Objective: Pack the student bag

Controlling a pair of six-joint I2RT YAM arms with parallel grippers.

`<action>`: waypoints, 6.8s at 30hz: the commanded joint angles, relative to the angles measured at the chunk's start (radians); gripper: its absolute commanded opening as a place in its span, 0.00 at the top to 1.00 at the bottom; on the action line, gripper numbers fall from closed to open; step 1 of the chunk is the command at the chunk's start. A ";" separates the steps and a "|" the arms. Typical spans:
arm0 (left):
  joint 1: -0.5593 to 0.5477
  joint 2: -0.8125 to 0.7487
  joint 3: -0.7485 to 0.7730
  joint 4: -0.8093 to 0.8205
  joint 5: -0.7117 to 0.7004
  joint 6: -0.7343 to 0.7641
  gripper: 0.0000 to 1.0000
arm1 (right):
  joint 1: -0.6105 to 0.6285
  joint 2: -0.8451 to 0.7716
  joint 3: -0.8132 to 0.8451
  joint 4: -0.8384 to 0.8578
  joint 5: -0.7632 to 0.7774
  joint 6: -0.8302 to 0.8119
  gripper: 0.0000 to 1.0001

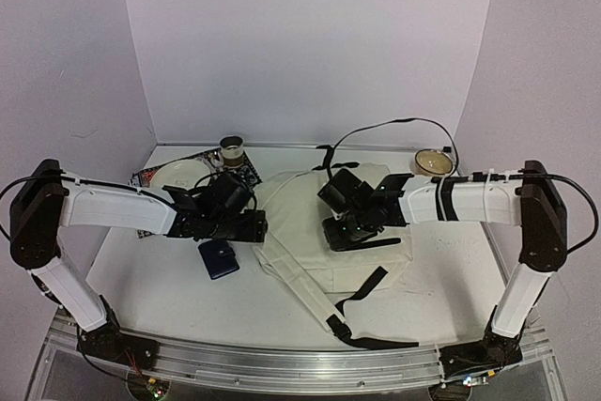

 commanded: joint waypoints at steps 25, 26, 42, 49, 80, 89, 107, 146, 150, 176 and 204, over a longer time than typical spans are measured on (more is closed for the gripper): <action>0.101 0.040 -0.121 0.276 0.325 -0.136 0.85 | -0.003 -0.204 -0.191 0.038 0.146 0.022 1.00; 0.102 0.030 -0.130 0.275 0.307 -0.138 0.91 | -0.006 -0.219 -0.208 0.038 0.168 0.024 1.00; 0.139 -0.065 -0.176 0.142 0.101 -0.074 1.00 | -0.299 -0.538 -0.512 0.007 0.227 0.046 1.00; 0.140 -0.097 -0.171 0.123 0.096 -0.042 0.99 | -0.305 -0.502 -0.485 0.054 0.013 0.005 1.00; 0.258 -0.252 -0.294 -0.107 0.185 -0.206 0.17 | -0.305 -0.559 -0.477 0.143 -0.150 -0.056 0.07; 0.264 -0.100 -0.265 -0.066 0.320 -0.281 0.35 | -0.305 -0.623 -0.536 0.201 -0.156 -0.053 0.06; 0.264 -0.091 -0.282 -0.101 0.297 -0.302 0.88 | -0.305 -0.646 -0.574 0.252 -0.192 -0.079 0.05; 0.229 -0.516 -0.137 0.181 0.629 0.002 0.98 | -0.074 -0.342 -0.347 0.707 -0.606 0.163 0.03; 0.177 -0.456 -0.116 0.238 0.648 0.003 0.97 | -0.056 -0.271 -0.305 0.810 -0.649 0.215 0.03; 0.056 -0.214 -0.031 0.307 0.486 -0.009 0.68 | -0.025 -0.176 -0.209 0.831 -0.695 0.267 0.45; 0.086 -0.080 0.024 0.075 0.391 -0.047 0.43 | -0.026 -0.149 -0.195 0.502 -0.438 0.105 0.46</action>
